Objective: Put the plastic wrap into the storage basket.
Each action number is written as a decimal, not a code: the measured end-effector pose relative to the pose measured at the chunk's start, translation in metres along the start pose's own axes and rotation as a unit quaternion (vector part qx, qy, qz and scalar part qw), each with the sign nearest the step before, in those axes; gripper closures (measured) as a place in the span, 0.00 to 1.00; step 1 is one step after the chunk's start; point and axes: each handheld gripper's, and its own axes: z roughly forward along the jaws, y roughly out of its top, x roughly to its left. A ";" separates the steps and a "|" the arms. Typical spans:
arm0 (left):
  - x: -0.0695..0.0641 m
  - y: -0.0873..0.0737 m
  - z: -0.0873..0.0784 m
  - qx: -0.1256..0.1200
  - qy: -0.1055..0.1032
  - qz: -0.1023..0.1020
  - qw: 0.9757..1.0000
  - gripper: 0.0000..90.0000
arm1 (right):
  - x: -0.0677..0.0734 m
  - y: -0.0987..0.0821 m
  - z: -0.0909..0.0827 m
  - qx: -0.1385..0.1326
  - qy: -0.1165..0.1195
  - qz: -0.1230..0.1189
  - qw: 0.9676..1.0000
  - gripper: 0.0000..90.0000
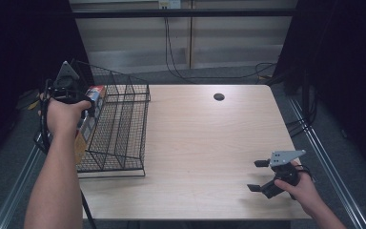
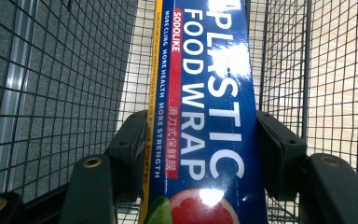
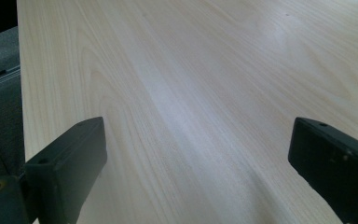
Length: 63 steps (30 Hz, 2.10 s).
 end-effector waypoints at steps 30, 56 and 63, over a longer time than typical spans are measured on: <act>-0.011 0.007 -0.021 -0.028 -0.036 -0.006 0.999 0.42 | 0.000 0.000 0.000 -0.001 0.000 -0.003 1.000 0.05; -0.050 -0.001 -0.019 -0.068 -0.113 0.062 0.989 0.16 | 0.000 0.000 -0.001 -0.001 -0.003 -0.002 1.000 0.05; -0.061 -0.005 -0.017 -0.069 -0.124 0.083 0.986 0.15 | 0.000 0.000 -0.001 -0.001 -0.002 -0.002 1.000 0.05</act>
